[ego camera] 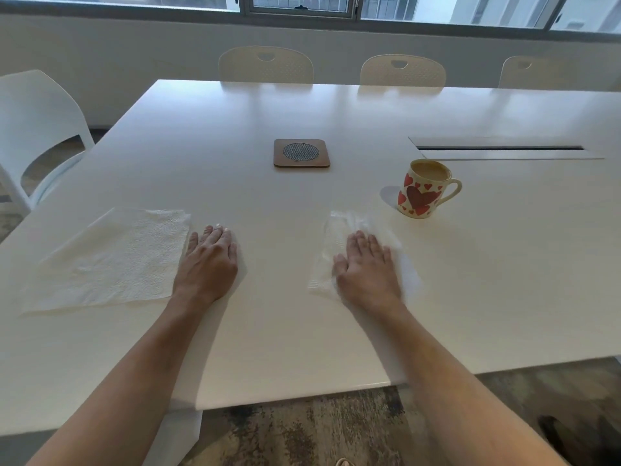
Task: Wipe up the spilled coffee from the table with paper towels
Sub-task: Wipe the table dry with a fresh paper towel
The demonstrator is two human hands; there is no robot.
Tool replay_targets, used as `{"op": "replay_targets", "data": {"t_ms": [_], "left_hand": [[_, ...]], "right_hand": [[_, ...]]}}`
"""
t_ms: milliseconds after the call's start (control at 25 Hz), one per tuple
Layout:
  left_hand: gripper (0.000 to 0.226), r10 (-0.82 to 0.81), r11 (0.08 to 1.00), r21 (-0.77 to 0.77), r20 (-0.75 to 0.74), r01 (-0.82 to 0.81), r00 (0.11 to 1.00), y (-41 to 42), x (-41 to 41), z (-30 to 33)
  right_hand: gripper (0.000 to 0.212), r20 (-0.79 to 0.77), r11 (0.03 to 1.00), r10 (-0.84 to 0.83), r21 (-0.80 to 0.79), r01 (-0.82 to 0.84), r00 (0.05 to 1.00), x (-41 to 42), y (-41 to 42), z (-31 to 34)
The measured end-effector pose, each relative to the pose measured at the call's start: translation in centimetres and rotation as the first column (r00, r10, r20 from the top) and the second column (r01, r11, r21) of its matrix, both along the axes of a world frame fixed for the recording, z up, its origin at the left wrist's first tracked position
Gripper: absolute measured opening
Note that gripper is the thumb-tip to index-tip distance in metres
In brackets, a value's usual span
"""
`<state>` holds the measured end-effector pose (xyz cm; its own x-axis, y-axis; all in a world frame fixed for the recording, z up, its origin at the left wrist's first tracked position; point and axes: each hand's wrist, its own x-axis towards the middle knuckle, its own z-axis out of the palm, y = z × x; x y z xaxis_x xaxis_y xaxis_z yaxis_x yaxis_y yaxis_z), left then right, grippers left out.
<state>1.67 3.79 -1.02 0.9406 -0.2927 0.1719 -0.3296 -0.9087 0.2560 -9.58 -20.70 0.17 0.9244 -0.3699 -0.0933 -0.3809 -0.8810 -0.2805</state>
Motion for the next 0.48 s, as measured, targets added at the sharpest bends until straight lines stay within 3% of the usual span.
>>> {"op": "replay_targets", "data": {"t_ms": [280, 480], "left_hand": [[0.047, -0.037, 0.997, -0.061, -0.010, 0.036, 0.999, -0.1, 0.0, -0.1], [0.046, -0.071, 0.993, -0.099, -0.013, 0.070, 0.997, 0.3, 0.2, -0.2]], "right_hand": [[0.062, 0.035, 0.956, 0.293, -0.016, -0.293, 0.955, 0.5, 8.4, 0.0], [0.064, 0.017, 0.910, 0.415, -0.014, -0.415, 0.910, -1.5, 7.7, 0.1]]}}
